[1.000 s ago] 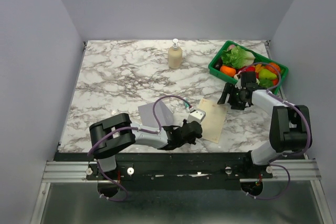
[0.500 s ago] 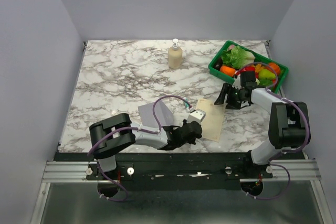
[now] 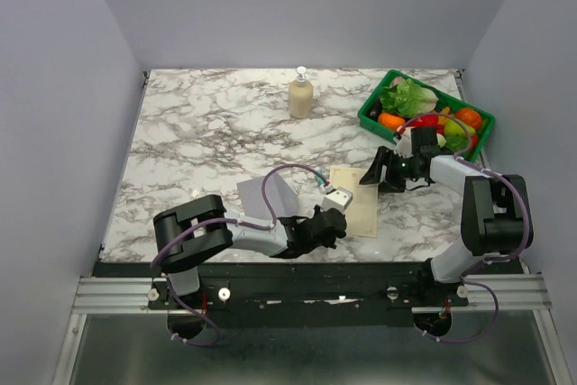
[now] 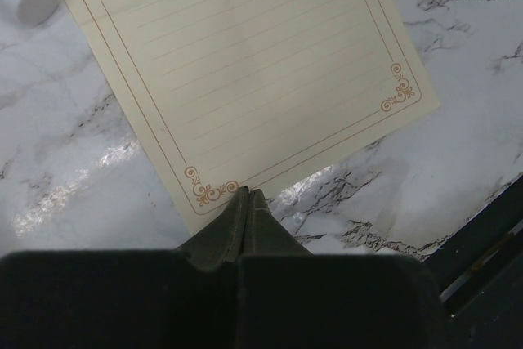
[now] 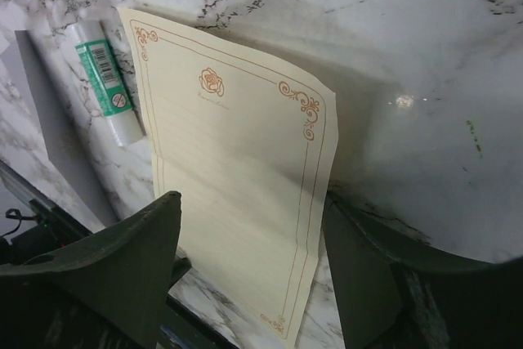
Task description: Place the letter into the envelope and seal it
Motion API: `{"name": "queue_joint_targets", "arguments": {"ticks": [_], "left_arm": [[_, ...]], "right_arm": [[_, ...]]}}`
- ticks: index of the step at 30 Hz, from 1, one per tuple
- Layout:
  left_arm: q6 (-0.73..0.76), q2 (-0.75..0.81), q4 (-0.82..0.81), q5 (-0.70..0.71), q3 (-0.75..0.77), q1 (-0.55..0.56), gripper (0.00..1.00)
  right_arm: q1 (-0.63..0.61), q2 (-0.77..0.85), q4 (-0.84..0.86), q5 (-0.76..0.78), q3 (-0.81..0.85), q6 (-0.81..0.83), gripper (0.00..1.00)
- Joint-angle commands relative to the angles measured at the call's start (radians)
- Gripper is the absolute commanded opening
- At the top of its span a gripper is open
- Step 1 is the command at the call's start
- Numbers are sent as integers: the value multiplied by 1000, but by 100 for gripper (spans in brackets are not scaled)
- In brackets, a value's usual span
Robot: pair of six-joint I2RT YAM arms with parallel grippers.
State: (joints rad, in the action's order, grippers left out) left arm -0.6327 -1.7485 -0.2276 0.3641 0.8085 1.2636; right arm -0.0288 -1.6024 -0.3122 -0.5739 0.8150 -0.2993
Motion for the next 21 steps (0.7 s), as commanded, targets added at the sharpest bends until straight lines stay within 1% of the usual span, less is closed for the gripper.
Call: {"name": "queue_joint_targets", "arguments": {"ticks": [1, 7, 9, 10, 11, 14, 16, 17, 20, 21], "left_arm": [[4, 10, 16, -14, -29, 3, 0], [5, 7, 17, -16, -29, 5, 0], [10, 9, 19, -14, -29, 3, 0], [8, 9, 19, -16, -29, 3, 0], [10, 9, 20, -16, -29, 3, 0], [11, 12, 20, -16, -26, 3, 0], [13, 12, 20, -17, -26, 3, 0], [11, 11, 22, -17, -26, 3, 0], [14, 17, 25, -17, -22, 5, 0], [14, 20, 25, -20, -22, 5, 0]], "right_arm": [[6, 15, 30, -84, -19, -17, 76], [4, 28, 68, -159, -36, -32, 76], [6, 44, 94, -190, -46, -35, 73], [4, 50, 111, -199, -50, -38, 72], [6, 56, 117, -219, -54, -40, 67], [6, 76, 142, -247, -65, -43, 59], [6, 84, 147, -253, -68, -43, 58], [6, 84, 153, -256, -71, -41, 53], [6, 84, 162, -261, -74, -43, 47], [6, 82, 163, -261, -74, -43, 41]]}}
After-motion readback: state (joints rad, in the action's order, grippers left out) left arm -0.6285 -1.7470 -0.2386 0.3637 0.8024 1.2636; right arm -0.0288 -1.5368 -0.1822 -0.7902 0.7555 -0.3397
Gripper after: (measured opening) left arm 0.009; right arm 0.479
